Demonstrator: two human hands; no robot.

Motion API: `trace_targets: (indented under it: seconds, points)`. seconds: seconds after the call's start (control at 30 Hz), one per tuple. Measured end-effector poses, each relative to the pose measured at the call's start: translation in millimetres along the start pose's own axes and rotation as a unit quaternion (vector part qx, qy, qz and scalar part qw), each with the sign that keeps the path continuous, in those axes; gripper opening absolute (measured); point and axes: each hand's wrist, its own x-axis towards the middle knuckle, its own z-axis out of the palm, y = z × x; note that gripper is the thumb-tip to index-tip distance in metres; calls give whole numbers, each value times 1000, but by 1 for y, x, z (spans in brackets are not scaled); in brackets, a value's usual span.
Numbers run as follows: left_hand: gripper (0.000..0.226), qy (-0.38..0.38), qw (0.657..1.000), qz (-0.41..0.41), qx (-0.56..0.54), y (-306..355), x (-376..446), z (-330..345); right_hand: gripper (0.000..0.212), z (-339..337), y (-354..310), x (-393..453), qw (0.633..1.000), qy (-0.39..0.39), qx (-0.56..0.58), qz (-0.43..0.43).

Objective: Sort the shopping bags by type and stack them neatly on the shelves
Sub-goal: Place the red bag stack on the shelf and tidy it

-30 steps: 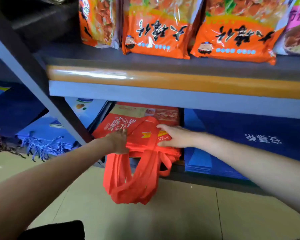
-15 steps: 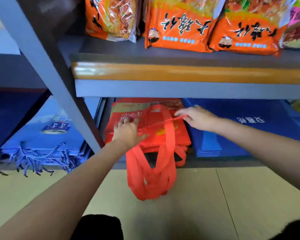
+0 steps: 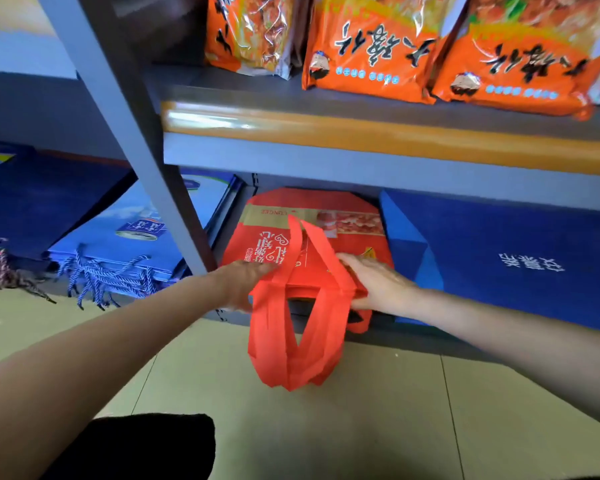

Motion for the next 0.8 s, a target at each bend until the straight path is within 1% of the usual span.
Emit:
trace_targets:
  seconds: [0.03, 0.07, 0.1, 0.13, 0.17, 0.2, 0.23, 0.27, 0.3, 0.33, 0.37, 0.4, 0.43, 0.47, 0.5, 0.53, 0.57, 0.6, 0.63, 0.67, 0.73, 0.77, 0.8]
  points:
    - [87, 19, 1000, 4, -8, 1, 0, 4, 61, 3, -4, 1, 997, 24, 70, -3]
    - [83, 39, 998, 4, -42, 3, -1, 4, 43, 2, -6, 5, 988, 54, 141, 13]
    - [76, 63, 994, -6, -92, 3, 0, 2, 28, -1, -7, 9, 974, 94, 201, 46]
    - [67, 89, 985, -26, -145, 3, 1, -1, 18, -5, -5, 13, 957, 137, 237, 90]
    - [58, 119, 974, -52, -187, 4, 2, -5, 19, -10, -2, 16, 943, 170, 250, 138]
    - [49, 159, 966, -72, -192, 8, 1, -8, 29, -14, 2, 17, 935, 181, 241, 187]
    - [40, 222, 961, -76, -149, 13, 0, -10, 43, -16, 6, 17, 933, 173, 213, 231]
    - [31, 307, 947, -56, -75, 16, -1, -10, 56, -15, 10, 16, 936, 151, 175, 265]
    - [24, 379, 925, -13, 10, 20, -1, -10, 65, -15, 12, 14, 940, 127, 138, 284]
    - [22, 436, 895, 46, 77, 23, 0, -10, 69, -15, 13, 13, 944, 108, 111, 292]
    - [22, 464, 871, 107, 122, 26, 2, -7, 70, -14, 12, 13, 948, 98, 92, 288]
    - [24, 462, 858, 166, 152, 31, 5, -5, 68, -14, 10, 13, 951, 88, 74, 286]
    - [27, 427, 865, 204, 165, 37, 8, -2, 65, -14, 8, 14, 953, 76, 52, 289]
    - [32, 370, 887, 220, 169, 43, 12, 0, 64, -13, 7, 14, 951, 59, 37, 302]
    - [37, 294, 919, 199, 171, 50, 15, 0, 64, -14, 7, 13, 947, 41, 29, 316]
    - [41, 221, 947, 152, 176, 53, 23, 0, 63, -14, 9, 13, 943, 29, 40, 328]
    - [48, 151, 969, 93, 170, 57, 30, -1, 60, -15, 12, 12, 939, 35, 77, 333]
    - [55, 100, 980, 48, 165, 63, 38, -3, 56, -16, 16, 11, 930, 53, 135, 338]
    - [62, 76, 986, 18, 148, 70, 43, -4, 52, -17, 19, 8, 912, 79, 213, 342]
    - [67, 67, 990, -4, 122, 77, 48, -3, 47, -18, 20, 5, 884, 95, 302, 345]
    - [72, 53, 995, -43, 73, 91, 53, 5, 36, -23, 19, -4, 807, 96, 475, 339]
    - [71, 50, 996, -55, 57, 96, 52, 9, 30, -25, 19, -8, 788, 104, 511, 327]
    - [71, 55, 996, -62, 42, 98, 50, 14, 24, -28, 19, -12, 796, 114, 504, 314]
